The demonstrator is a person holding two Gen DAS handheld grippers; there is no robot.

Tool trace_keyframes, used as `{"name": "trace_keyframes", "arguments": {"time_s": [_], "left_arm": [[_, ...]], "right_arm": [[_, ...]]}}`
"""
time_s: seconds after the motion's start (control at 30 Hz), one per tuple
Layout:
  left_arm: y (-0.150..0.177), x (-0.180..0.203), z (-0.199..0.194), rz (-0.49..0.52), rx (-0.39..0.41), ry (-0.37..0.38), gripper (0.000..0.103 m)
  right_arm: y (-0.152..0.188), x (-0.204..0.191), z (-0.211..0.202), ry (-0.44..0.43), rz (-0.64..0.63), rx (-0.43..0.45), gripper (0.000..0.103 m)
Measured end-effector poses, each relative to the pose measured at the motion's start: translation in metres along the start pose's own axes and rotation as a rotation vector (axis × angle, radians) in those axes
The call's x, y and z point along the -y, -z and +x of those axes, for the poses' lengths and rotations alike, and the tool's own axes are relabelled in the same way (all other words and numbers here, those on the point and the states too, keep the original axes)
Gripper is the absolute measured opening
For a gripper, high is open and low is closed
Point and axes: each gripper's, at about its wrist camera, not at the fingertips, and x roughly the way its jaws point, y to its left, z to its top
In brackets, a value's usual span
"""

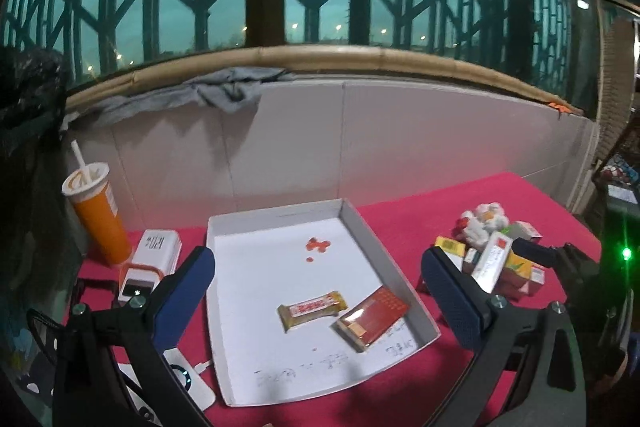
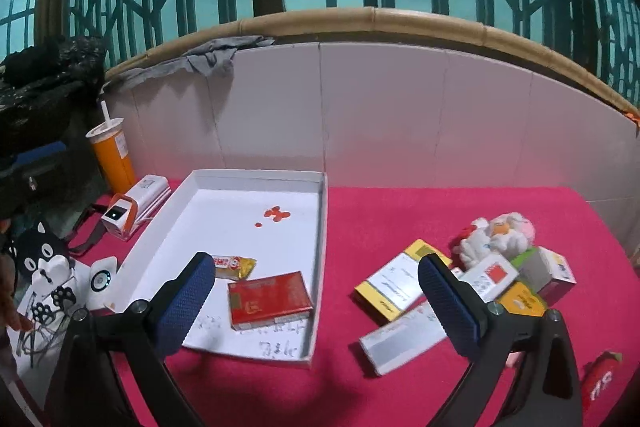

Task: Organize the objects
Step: 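Lower both items into the white tray and open both grippers, then grasp the red plush chili with the right gripper while the left grasps the Liquid Sealant box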

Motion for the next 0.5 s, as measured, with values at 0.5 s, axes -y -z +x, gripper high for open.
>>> {"name": "trace_keyframes", "arguments": {"time_s": [0.5], "left_arm": [[0.038,0.108,0.046,0.197,-0.154,0.281,0.103]], "right_arm": [[0.049,0.142,-0.082,0.220,0.206,0.066,0.103]]}}
